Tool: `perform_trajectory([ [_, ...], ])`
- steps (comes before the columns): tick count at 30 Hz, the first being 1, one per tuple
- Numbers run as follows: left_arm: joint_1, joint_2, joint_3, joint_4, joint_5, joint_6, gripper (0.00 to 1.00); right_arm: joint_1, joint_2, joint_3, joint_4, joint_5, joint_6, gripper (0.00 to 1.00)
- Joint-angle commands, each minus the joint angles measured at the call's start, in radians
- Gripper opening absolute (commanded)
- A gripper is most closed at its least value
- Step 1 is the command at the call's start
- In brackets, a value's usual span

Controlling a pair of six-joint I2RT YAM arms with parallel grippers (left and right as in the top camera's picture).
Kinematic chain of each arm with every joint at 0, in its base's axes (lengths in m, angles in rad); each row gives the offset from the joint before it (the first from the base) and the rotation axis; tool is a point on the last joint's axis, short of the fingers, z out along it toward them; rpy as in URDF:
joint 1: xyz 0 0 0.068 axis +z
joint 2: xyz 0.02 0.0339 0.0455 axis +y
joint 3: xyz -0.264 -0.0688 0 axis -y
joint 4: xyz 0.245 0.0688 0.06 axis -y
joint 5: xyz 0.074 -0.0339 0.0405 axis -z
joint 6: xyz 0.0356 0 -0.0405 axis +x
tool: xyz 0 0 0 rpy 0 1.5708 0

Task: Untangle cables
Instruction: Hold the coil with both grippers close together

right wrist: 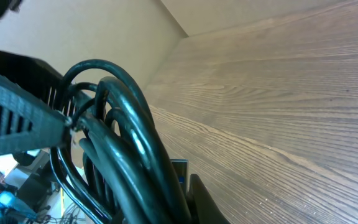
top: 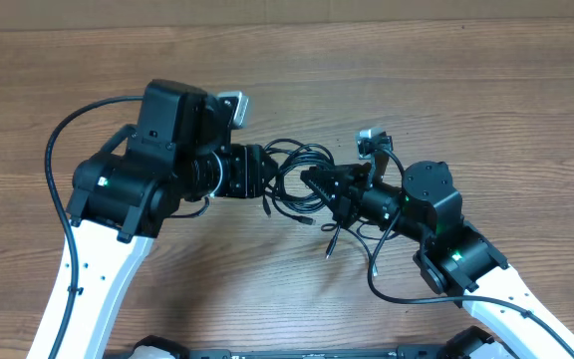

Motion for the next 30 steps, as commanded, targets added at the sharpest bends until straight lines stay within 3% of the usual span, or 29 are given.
perform_trajectory([
  [1,0.010,0.000,0.016,-0.023,-0.066,0.001,0.49,0.005,-0.011,0.013,0.008,-0.006,-0.004,0.06],
  [7,0.010,0.002,0.000,-0.025,-0.153,-0.007,0.47,0.005,-0.011,0.013,0.008,-0.008,0.000,0.06],
  [15,0.004,0.070,-0.005,0.046,-0.080,-0.006,0.46,0.005,-0.011,0.013,0.016,-0.010,0.000,0.06],
  [17,-0.005,0.099,-0.005,0.040,-0.076,-0.006,0.40,0.005,-0.011,0.013,0.023,-0.010,0.000,0.06],
  [23,-0.039,0.183,-0.005,0.042,-0.056,0.004,0.04,0.005,-0.011,0.013,0.042,-0.010,0.000,0.07],
  [25,-0.026,0.199,-0.005,0.044,-0.156,0.000,0.04,0.005,-0.011,0.013,0.041,-0.011,0.002,0.07],
  [30,0.069,0.164,0.000,0.027,-0.397,-0.140,0.04,0.003,-0.034,0.013,0.040,-0.014,0.026,0.07],
])
